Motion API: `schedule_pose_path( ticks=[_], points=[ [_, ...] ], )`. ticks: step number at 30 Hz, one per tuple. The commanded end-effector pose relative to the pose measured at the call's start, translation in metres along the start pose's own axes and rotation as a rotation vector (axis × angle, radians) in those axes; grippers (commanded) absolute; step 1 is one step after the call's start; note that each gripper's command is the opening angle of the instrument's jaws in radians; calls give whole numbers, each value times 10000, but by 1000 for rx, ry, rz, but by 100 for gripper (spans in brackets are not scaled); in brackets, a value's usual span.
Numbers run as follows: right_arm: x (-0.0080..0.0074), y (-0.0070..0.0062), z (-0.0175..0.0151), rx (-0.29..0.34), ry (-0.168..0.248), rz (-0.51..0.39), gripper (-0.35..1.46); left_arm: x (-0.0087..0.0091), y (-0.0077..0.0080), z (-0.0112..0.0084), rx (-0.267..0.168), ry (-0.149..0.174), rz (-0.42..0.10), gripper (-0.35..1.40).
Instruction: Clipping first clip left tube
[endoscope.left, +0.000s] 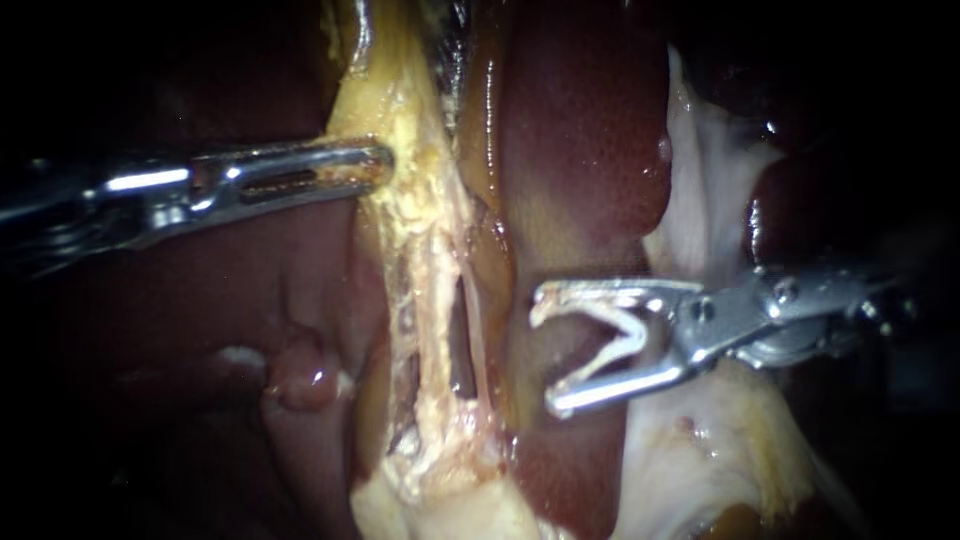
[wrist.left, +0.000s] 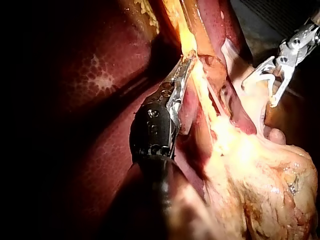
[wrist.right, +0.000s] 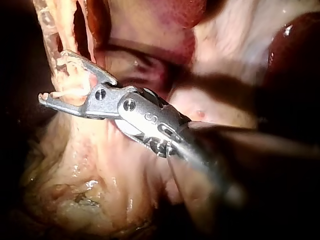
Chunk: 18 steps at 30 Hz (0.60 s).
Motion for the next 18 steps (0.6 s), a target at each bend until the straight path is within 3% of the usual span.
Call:
schedule_pose_path(
  ticks=[1, 9, 18],
  points=[
    [-7, 3, 7, 5, -7, 12, 58, -5, -1, -7, 1, -11, 3, -35],
    [-40, 38, 40, 1, -56, 31, 58, -14, -20, -27, -5, -25, 0, -35],
    [-49, 69, 50, -8, -67, 33, 58, -17, -35, -33, 3, -28, 2, -35]
  ],
)
